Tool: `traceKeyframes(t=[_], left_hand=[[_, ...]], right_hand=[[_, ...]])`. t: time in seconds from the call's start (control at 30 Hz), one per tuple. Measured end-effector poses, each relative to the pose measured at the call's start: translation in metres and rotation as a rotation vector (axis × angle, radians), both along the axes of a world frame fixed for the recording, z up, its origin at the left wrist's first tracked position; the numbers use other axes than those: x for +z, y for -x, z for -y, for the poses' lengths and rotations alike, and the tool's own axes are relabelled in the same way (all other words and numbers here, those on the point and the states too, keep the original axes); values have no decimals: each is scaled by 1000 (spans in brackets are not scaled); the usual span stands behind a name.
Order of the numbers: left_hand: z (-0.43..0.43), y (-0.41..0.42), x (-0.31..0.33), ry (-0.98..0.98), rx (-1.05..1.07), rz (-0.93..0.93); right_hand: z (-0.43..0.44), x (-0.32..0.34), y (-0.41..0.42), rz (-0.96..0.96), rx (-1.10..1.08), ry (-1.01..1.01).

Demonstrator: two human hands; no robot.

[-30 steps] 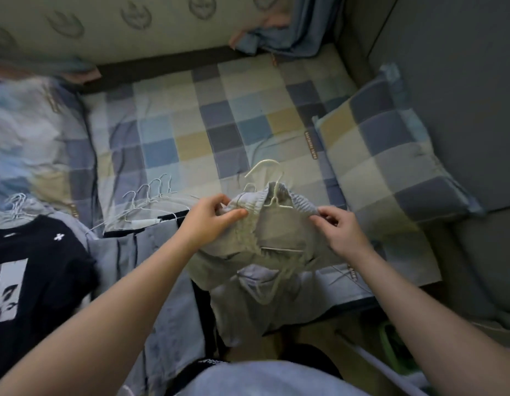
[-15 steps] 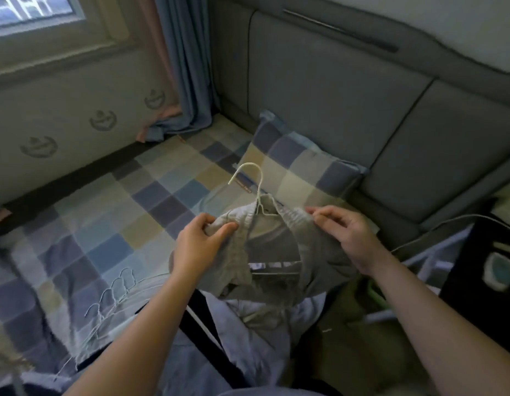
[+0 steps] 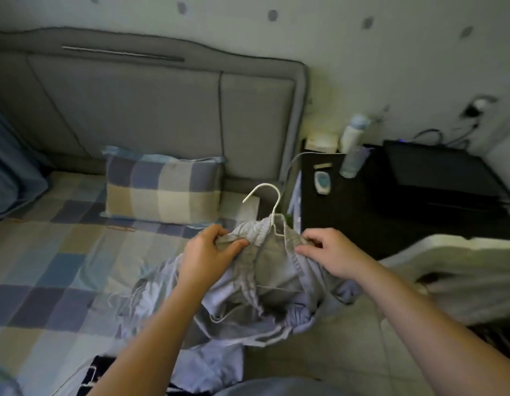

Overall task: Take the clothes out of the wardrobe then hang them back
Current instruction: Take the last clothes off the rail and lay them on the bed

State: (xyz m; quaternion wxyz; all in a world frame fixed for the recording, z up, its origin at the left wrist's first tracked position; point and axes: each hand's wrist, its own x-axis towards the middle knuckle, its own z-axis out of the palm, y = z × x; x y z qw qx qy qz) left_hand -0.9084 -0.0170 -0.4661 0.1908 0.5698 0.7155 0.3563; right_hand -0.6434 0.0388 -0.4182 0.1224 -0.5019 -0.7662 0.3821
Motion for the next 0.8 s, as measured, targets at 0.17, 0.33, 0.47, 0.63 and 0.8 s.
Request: traceKeyframes(t=[0.17,0.33,0.47,0.63,0.8], left_hand=[[-11,-110,3,-23,-244,6],[-1,-235,3,-41,-438,-27],[19,-344,8,-60,-563,-40],[45,-475,16,-112,-764,-43],[62,-587,38,-141,-973,-96]], right_hand=[[52,5,-113,-6,-219,-56],[118,8,-232,-53,-392,-143],[177,10,-326,-117,-564,-161],[245,24,-428,-173,-801,-220],[300,44,-507,-225,-1041,-241]])
